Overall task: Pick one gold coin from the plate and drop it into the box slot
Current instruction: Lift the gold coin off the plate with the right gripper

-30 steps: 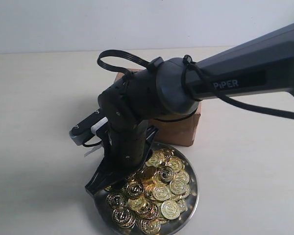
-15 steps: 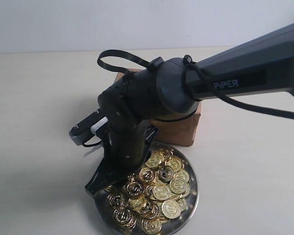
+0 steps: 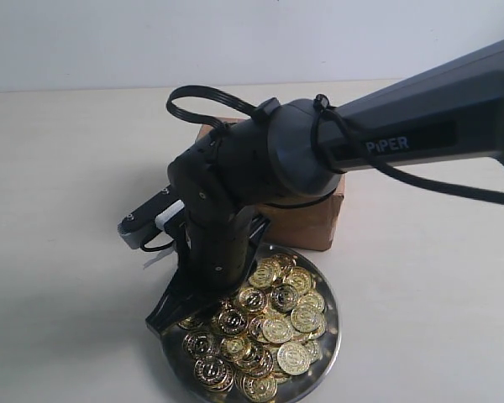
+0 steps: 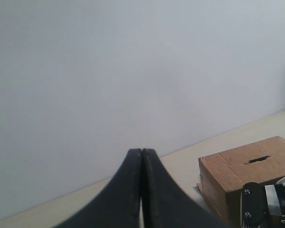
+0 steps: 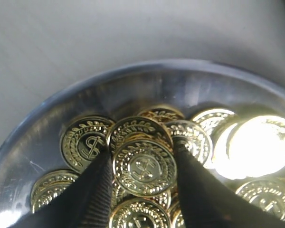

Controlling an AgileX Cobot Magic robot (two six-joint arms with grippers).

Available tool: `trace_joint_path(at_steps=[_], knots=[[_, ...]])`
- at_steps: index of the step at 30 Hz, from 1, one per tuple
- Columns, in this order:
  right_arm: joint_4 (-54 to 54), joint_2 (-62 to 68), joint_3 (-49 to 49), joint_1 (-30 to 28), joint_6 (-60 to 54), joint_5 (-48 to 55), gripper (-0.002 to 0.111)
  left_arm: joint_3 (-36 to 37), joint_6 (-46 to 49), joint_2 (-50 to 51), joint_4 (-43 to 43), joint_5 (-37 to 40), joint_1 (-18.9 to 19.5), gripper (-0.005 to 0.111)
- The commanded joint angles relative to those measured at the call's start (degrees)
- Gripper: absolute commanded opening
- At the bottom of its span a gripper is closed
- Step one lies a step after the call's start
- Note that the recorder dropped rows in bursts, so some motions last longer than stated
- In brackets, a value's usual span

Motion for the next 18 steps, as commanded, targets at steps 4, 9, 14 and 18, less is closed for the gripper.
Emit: trace_joint_path(at_steps=[4, 9, 14, 18], knots=[[-1.0, 0.4, -0.3, -0.4, -0.2, -0.6, 0.030, 0.4, -0.2, -0.3, -0.1, 0.1, -0.3, 0.000], [-1.0, -0.3, -0.3, -0.4, -0.6, -0.2, 0.030, 0.4, -0.2, -0.3, -0.1, 0.1, -0.9, 0.000], [-1.2, -3.3, -0.3, -0.4, -2.3, 0.5, 0.030, 0.4, -0.2, -0.3, -0.1, 0.6, -2.5, 0.000], [-1.0, -5.7, -0.3, -0.4, -6.0, 2.9, 0.030, 0.4, -0.2, -0.3, -0.1, 0.7, -3.6, 0.000]])
